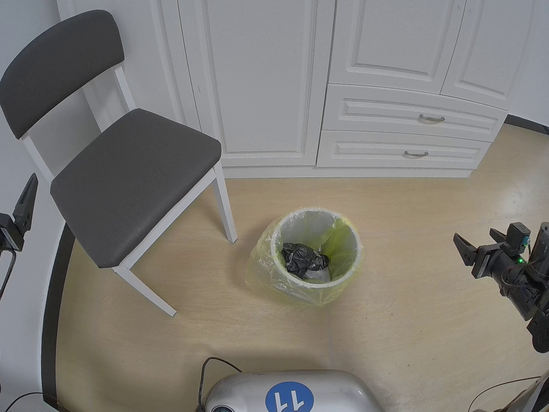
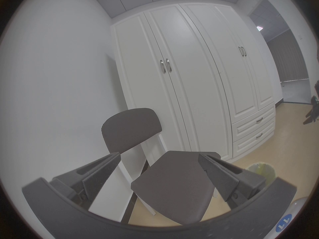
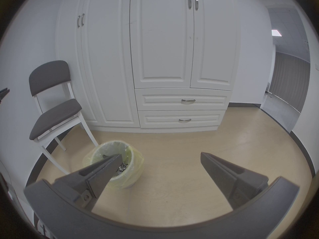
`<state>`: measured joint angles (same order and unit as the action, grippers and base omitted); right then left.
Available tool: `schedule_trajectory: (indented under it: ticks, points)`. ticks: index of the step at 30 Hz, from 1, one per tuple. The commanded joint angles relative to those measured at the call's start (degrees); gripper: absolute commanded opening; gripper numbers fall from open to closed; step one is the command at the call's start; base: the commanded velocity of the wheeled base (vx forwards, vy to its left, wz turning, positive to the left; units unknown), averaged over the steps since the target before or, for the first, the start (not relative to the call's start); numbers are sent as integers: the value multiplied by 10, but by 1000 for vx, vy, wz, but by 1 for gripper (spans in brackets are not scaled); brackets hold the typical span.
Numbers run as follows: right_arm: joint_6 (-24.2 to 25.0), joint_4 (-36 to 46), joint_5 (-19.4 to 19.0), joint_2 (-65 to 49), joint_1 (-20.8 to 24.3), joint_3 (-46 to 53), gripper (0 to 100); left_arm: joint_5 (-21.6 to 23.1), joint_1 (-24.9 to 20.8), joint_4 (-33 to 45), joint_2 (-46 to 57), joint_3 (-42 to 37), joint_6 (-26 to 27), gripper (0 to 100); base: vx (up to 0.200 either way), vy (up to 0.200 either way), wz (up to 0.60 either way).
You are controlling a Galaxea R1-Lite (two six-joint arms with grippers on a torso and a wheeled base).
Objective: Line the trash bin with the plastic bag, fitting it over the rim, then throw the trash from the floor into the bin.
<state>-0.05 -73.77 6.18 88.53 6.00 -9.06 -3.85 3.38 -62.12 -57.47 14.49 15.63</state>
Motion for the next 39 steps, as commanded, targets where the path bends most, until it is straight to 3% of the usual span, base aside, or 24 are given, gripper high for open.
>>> schedule_trajectory:
  ticks: [1, 8, 14, 27, 33, 34, 36, 38, 39]
  points:
    - [4, 4, 0, -61, 0, 27, 100, 0, -4, -1, 6, 2, 0, 100, 0, 0, 0]
    - [4, 15, 2, -131, -1, 52, 100, 10, -6, 5, 27, -1, -1, 100, 0, 0, 0]
    - [4, 17, 6, -181, -1, 54, 100, 6, 1, 61, 56, -3, -6, 100, 0, 0, 0]
    - [2, 19, 15, -310, -1, 49, 100, 4, 0, 329, 210, 69, -62, 100, 0, 0, 0]
    - [0, 115, 40, -419, -1, 44, 100, 2, 1, 434, 277, 111, -65, 100, 0, 0, 0]
    - [0, 182, 44, -480, -1, 34, 100, -5, 3, 471, 300, 126, -79, 100, 0, 0, 0]
    - [0, 213, 44, -508, -1, 30, 100, -15, 4, 487, 309, 132, -90, 100, 0, 0, 0]
    - [0, 325, 43, -598, -1, 12, 100, -35, 4, 535, 336, 154, -139, 100, 0, 0, 0]
    - [0, 325, 43, -598, -1, 12, 100, -35, 4, 535, 336, 154, -139, 100, 0, 0, 0]
